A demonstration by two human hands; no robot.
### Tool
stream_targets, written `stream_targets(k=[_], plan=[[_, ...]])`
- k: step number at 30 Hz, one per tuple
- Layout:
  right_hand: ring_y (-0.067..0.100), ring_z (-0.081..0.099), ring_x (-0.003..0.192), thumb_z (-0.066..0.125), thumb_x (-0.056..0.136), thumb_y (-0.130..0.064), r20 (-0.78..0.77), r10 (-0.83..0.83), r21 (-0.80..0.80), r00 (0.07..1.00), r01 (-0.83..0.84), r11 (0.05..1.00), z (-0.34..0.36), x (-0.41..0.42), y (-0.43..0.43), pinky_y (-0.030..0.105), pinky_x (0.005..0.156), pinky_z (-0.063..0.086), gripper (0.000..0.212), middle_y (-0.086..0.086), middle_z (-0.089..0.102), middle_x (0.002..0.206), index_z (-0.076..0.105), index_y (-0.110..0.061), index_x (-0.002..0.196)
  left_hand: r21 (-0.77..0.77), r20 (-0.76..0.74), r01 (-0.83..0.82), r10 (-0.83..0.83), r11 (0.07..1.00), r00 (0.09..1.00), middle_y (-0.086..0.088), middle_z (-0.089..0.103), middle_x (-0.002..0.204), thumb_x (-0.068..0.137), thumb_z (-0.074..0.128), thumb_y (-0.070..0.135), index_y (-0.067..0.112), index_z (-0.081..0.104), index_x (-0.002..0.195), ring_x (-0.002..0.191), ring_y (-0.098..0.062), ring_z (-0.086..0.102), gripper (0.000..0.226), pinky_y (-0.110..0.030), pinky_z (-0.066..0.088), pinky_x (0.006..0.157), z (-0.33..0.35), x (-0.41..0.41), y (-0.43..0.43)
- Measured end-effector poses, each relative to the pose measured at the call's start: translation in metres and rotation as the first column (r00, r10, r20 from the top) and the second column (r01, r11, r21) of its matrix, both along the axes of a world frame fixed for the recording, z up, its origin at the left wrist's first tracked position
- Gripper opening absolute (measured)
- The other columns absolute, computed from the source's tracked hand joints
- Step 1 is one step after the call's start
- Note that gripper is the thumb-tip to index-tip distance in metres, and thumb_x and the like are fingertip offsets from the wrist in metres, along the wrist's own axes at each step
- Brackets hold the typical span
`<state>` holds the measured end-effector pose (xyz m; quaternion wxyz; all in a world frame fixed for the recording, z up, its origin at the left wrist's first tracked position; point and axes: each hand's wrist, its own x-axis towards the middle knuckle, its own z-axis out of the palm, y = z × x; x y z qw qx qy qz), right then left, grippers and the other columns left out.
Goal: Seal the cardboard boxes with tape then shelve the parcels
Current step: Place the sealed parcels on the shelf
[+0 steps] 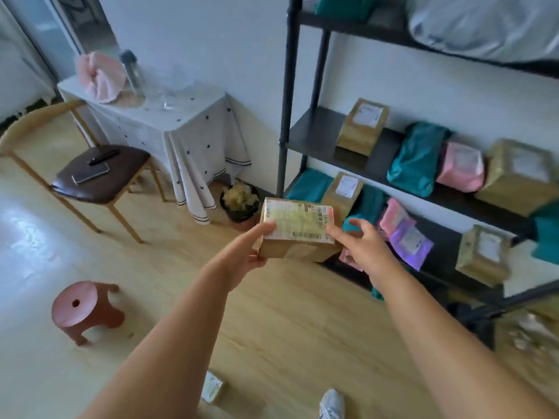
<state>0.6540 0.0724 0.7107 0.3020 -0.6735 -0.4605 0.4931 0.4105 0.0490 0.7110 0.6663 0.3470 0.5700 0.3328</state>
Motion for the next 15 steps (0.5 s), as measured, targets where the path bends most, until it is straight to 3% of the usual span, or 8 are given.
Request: stream_targets(k=[2, 4, 6, 8, 10, 11, 15], plan=[[0.024, 0.068, 0.101, 0.063, 0.053, -0.093, 0.026, -0.133, -0.024, 0.991, 0.133, 0.991, 0.009, 0.033, 0.009, 0.045, 0.086, 0.059, 0.1, -0.002, 0.064, 0.118, 0.05, -0.028, 0.128, 0.024, 0.027, 0.011, -0.011, 1.0, 1.0, -0.007, 0.068, 0.117, 0.086, 0.066, 0.048, 0.02, 0.058, 0.132, 0.11, -0.022, 0.063, 0.054, -0.041, 0.048, 0.103, 0.009, 0.046, 0.019], [0.022, 0.067, 0.103, 0.058, 0.06, -0.092, -0.03, -0.173, -0.042, 0.984, 0.172, 0.984, 0.017, 0.058, 0.019, 0.037, 0.077, 0.059, 0.095, -0.003, 0.064, 0.121, 0.051, -0.025, 0.127, 0.031, 0.043, 0.06, -0.062, 0.998, 0.997, -0.006, 0.068, 0.119, 0.077, 0.073, 0.054, 0.021, 0.048, 0.141, 0.106, -0.021, 0.067, 0.077, -0.038, 0.054, 0.094, 0.016, 0.082, 0.035], [0.017, 0.059, 0.114, 0.061, 0.062, -0.089, -0.028, -0.172, 0.003, 0.985, 0.172, 0.985, 0.029, 0.086, 0.03, 0.038, 0.091, 0.051, 0.093, -0.008, 0.059, 0.128, 0.049, -0.028, 0.131, 0.004, 0.021, 0.146, -0.146, 0.989, 0.989, -0.008, 0.063, 0.127, 0.066, 0.081, 0.057, 0.033, 0.031, 0.15, 0.104, -0.023, 0.069, 0.101, -0.04, 0.054, 0.095, 0.023, 0.115, 0.052], [0.019, 0.062, 0.114, 0.067, 0.052, -0.091, -0.055, -0.197, 0.062, 0.979, 0.201, 0.978, 0.04, 0.121, 0.044, 0.047, 0.1, 0.05, 0.096, -0.007, 0.064, 0.125, 0.054, -0.032, 0.126, 0.034, 0.005, 0.234, -0.235, 0.972, 0.972, -0.004, 0.063, 0.127, 0.074, 0.079, 0.054, 0.04, 0.033, 0.146, 0.108, -0.024, 0.067, 0.087, -0.045, 0.044, 0.107, 0.034, 0.148, 0.071], [0.02, 0.066, 0.108, 0.071, 0.063, -0.08, -0.059, -0.176, 0.099, 0.983, 0.181, 0.978, 0.054, 0.148, 0.054, 0.048, 0.097, 0.053, 0.073, -0.004, 0.068, 0.117, 0.057, -0.032, 0.116, 0.06, 0.045, 0.21, -0.213, 0.976, 0.976, -0.004, 0.063, 0.124, 0.078, 0.074, 0.052, 0.032, 0.042, 0.14, 0.109, -0.025, 0.065, 0.072, -0.045, 0.043, 0.109, 0.044, 0.172, 0.085], [0.018, 0.066, 0.107, 0.071, 0.069, -0.075, -0.045, -0.159, 0.109, 0.986, 0.163, 0.981, 0.057, 0.162, 0.061, 0.046, 0.097, 0.054, 0.065, -0.005, 0.069, 0.115, 0.058, -0.031, 0.114, 0.054, 0.063, 0.171, -0.174, 0.984, 0.983, -0.008, 0.062, 0.125, 0.074, 0.075, 0.054, 0.026, 0.043, 0.138, 0.11, -0.027, 0.065, 0.076, -0.046, 0.045, 0.107, 0.048, 0.183, 0.094], [0.012, 0.067, 0.105, 0.071, 0.081, -0.059, -0.066, -0.119, 0.178, 0.991, 0.129, 0.976, 0.07, 0.19, 0.086, 0.042, 0.1, 0.052, 0.059, -0.006, 0.069, 0.115, 0.057, -0.024, 0.125, 0.024, 0.063, 0.104, -0.106, 0.994, 0.992, -0.012, 0.063, 0.119, 0.062, 0.082, 0.05, 0.016, 0.044, 0.134, 0.103, -0.029, 0.069, 0.088, -0.044, 0.056, 0.094, 0.053, 0.211, 0.118]])
